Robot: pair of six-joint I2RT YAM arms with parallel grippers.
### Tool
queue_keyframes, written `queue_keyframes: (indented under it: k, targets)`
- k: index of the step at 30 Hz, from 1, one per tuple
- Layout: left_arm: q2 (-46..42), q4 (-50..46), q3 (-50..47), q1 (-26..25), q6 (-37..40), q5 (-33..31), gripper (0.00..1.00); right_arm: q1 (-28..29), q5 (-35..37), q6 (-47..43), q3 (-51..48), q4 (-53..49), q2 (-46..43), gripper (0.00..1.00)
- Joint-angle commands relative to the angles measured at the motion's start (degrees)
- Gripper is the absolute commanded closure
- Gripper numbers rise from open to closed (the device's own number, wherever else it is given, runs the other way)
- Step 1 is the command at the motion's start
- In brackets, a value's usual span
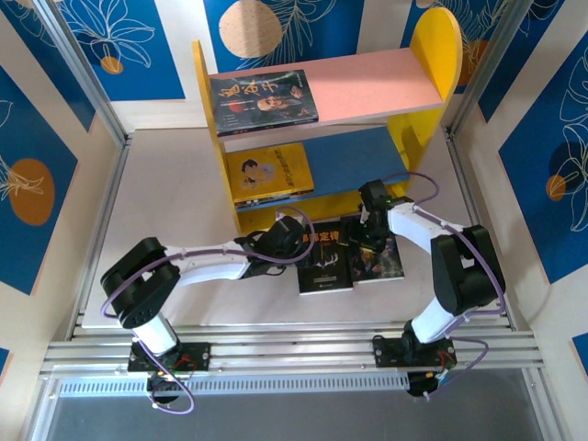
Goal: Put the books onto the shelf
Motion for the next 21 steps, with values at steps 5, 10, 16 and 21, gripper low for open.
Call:
queue_keyframes:
  k: [5, 10, 16, 21]
  targets:
    - [-0.6, 0.3, -0.4, 0.1, -1.4, -0.2, 0.42, 9.5, -9.5, 5.5, -2.6, 1.8, 0.9, 0.31]
    - [-0.9, -0.6, -0.5, 0.1, -1.7, -0.7, 0.42, 12.9, -12.1, 6.9, -1.3, 3.3, -0.4, 0.31]
    - [-0.9, -1.1, -1.0, 0.1, -2.0, -1.3, 0.42, 7.7, -12.0, 4.1, -1.4, 0.9, -1.2, 0.31]
    - [-1.0, -1.1, -1.4, 0.1, -2.5, -1.4, 0.42, -0.3, -12.4, 2.7, -5.1, 0.2, -1.9, 0.31]
